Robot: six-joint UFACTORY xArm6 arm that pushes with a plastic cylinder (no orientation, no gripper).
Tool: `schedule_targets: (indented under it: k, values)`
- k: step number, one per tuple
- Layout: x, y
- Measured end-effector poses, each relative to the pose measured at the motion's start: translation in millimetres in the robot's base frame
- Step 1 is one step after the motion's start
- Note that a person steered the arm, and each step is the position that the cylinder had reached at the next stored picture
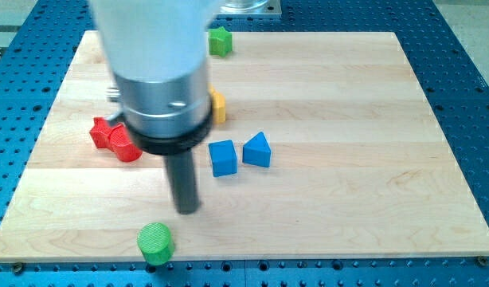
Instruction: Go near to the left side of the green circle
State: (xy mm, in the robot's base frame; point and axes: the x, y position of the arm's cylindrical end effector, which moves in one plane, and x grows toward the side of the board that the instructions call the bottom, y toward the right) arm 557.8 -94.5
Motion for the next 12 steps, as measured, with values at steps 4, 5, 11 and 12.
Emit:
schedule_targets:
  k: [4, 5, 11, 12]
  values:
    - [48, -135]
    - [50, -135]
    - [60, -116]
    - [60, -109]
